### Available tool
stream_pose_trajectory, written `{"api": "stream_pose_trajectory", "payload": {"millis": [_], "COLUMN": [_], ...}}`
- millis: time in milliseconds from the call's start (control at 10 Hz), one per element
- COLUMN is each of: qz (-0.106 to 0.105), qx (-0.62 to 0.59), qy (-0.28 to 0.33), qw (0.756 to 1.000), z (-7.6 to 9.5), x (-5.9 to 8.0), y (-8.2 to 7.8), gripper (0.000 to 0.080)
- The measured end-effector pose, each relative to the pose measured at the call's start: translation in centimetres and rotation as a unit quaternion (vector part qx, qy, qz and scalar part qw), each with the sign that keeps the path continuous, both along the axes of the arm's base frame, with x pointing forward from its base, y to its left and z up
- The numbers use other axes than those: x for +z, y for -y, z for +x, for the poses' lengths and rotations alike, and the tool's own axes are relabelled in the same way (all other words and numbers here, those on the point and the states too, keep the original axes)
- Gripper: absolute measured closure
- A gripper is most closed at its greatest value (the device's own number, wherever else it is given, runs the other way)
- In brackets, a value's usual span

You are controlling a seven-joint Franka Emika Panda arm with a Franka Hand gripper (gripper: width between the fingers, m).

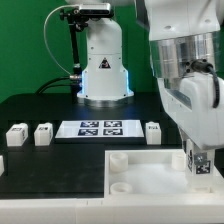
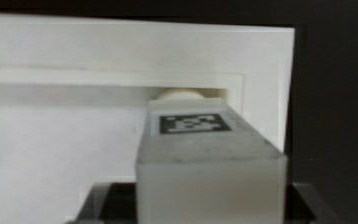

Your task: Assemble one leg

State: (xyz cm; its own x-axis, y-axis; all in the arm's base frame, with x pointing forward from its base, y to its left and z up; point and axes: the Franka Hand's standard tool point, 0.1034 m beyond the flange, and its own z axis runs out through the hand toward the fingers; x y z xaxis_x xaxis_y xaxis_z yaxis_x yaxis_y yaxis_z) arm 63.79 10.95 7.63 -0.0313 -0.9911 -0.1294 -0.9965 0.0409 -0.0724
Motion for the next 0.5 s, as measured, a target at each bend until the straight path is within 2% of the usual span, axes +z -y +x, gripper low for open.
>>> {"api": "stream_pose_trajectory", "payload": {"millis": [300, 400, 500], "qz": [-0.006, -0.016, -0.022], "qx": [0.061, 0.157, 0.223], "qy": [0.007, 0.018, 0.021], "qw": [0.998, 0.987, 0.974], "z": [-0.08, -0.12, -0.25], "x": [-0.06, -0.06, -0.04], "y": [-0.22, -0.35, -0.66], "gripper": [0.0501, 0.0313, 0.0313]}}
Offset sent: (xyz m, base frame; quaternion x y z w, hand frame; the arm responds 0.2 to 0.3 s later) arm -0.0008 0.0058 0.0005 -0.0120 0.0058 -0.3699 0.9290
